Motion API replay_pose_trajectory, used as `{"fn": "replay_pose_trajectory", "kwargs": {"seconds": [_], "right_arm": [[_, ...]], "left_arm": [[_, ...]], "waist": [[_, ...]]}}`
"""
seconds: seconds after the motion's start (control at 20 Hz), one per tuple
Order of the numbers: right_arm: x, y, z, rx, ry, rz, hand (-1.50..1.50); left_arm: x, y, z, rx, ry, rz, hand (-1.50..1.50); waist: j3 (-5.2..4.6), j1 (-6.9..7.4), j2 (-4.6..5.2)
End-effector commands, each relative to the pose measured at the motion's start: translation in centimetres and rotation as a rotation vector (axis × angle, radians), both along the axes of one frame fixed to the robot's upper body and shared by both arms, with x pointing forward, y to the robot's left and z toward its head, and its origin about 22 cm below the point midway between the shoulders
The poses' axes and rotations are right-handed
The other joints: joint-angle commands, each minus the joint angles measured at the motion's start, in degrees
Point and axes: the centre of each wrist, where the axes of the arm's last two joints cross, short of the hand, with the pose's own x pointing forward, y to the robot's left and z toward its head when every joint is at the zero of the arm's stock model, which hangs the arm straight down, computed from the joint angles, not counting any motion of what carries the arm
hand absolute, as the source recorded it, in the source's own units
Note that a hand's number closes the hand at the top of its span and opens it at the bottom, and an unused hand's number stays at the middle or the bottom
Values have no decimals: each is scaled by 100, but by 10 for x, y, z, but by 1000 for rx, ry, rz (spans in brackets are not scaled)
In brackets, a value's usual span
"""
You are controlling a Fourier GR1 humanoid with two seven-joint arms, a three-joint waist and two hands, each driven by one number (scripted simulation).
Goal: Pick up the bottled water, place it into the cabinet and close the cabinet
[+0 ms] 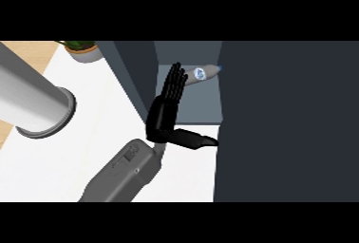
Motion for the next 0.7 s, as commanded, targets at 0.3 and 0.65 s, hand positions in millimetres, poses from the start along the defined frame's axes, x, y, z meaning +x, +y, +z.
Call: {"fn": "replay_pose_trajectory", "kwargs": {"seconds": [0.3,0.65], "right_arm": [[0,-11,32,-209,-43,215,150],[-9,5,57,-273,-44,458,150]], "left_arm": [[-63,44,0,-37,62,-86,150],[-98,97,-8,-31,53,15,-150]], "waist": [[1,97,-8],[-15,26,-32]]}}
